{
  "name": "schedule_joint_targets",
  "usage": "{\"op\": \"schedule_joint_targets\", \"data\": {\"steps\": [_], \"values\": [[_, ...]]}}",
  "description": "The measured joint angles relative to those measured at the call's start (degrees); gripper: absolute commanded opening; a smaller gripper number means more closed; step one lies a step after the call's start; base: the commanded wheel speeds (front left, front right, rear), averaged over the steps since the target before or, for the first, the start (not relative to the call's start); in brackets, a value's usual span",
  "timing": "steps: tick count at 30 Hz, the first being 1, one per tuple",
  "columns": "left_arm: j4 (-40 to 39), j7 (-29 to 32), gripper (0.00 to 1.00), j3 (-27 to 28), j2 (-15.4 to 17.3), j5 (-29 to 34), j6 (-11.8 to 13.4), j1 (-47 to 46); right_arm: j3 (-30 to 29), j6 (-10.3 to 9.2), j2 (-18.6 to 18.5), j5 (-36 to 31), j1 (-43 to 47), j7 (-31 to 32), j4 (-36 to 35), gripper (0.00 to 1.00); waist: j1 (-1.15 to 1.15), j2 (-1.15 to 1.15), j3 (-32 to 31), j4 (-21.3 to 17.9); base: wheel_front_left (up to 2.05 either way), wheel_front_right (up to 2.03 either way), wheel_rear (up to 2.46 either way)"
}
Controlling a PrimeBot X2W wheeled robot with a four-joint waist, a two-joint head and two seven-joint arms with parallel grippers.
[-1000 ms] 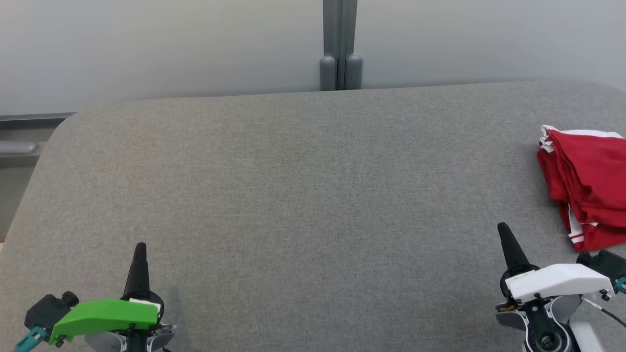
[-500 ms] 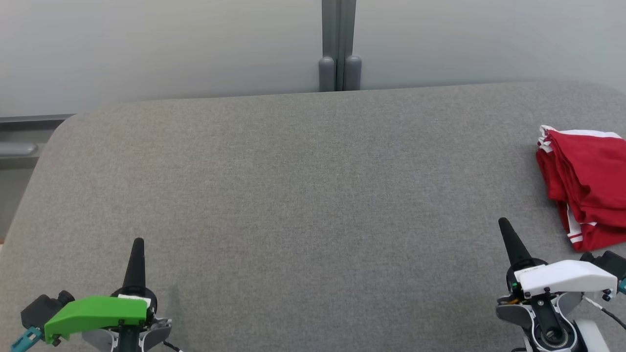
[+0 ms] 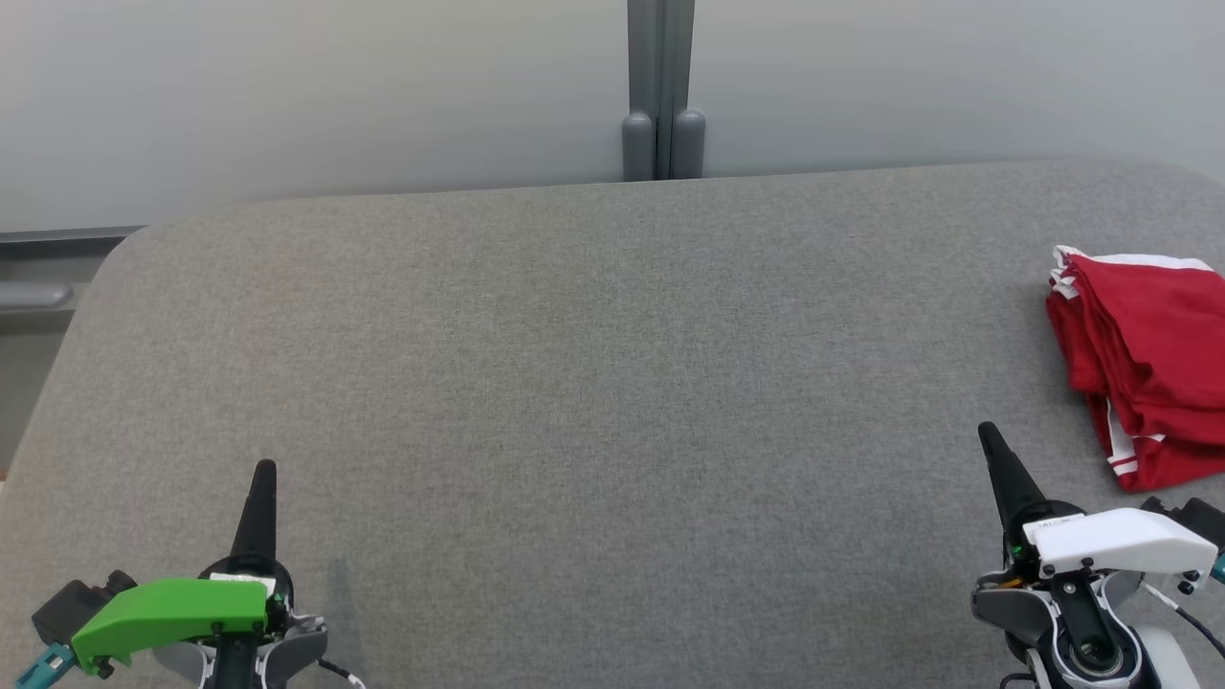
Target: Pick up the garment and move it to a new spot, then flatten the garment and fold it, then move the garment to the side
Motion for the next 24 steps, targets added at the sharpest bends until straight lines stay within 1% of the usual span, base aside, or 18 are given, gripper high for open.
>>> {"op": "schedule_joint_targets", "data": {"steps": [24], "values": [[-0.86,2.69,0.00,1.00,0.00,-9.45,0.00,-0.56,-0.68,0.00,-0.01,10.98,-0.62,1.51,-0.05,0.00,0.00,0.00,-0.25,-0.27,0.00,0.00,0.00]]}}
